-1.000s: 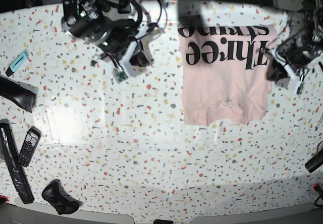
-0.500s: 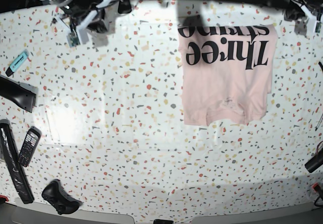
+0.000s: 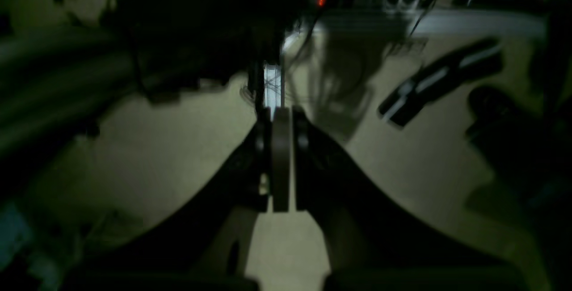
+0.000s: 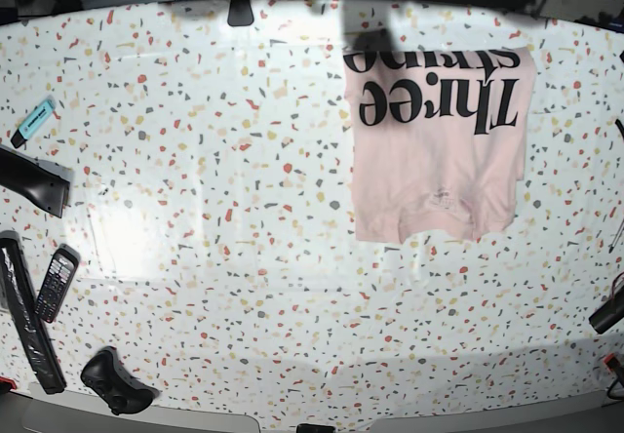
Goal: Fold the T-shirt properly
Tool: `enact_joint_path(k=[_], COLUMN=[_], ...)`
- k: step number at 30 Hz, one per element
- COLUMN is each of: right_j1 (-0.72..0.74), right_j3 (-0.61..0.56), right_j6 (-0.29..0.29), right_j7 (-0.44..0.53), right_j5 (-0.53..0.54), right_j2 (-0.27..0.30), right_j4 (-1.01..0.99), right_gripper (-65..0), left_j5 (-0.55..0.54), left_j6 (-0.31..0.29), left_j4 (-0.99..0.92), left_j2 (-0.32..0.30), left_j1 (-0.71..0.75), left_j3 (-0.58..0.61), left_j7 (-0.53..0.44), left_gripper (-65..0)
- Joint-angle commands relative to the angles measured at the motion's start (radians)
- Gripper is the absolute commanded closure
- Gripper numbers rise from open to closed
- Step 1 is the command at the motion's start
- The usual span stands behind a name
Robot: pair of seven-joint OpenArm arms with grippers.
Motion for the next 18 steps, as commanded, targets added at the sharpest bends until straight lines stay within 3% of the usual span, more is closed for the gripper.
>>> enact_joint_path(k=[1,6,11,14,18], right_j1=[-0.014,-0.007,0.057,0.135,0.255], right_j3=[0.002,-0.062,-0.145,-0.165,-0.190], right_j6=[0.014,0.010,-0.034,-0.120,-0.120], right_j7=[0.011,0.058,0.098,0.116,0.165], right_j5=[0.008,0.007,0.006,0.002,-0.041], right_j2=[0.009,0.105,0.209,0.230,0.233], right_j4=[-0.026,-0.269,-0.517,-0.663,-0.834], right_gripper=[0.0,0.0,0.0,0.0,0.0], left_j5=[-0.008,0.000,0.116,0.124,0.134], left_j6=[-0.003,-0.003,-0.003,-0.002,-0.003], left_j4=[-0.038,-0.269,-0.452,-0.550,-0.676], left_j2=[-0.011,-0.011,0.000,0.006,0.021], left_j1=[0.003,-0.065,-0.123,-0.152,-0.211], left_j3=[-0.007,-0.007,-0.007,-0.006,-0.006], left_j7=[-0.014,-0.048,-0.144,-0.214,-0.221], left_gripper=[0.0,0.0,0.0,0.0,0.0])
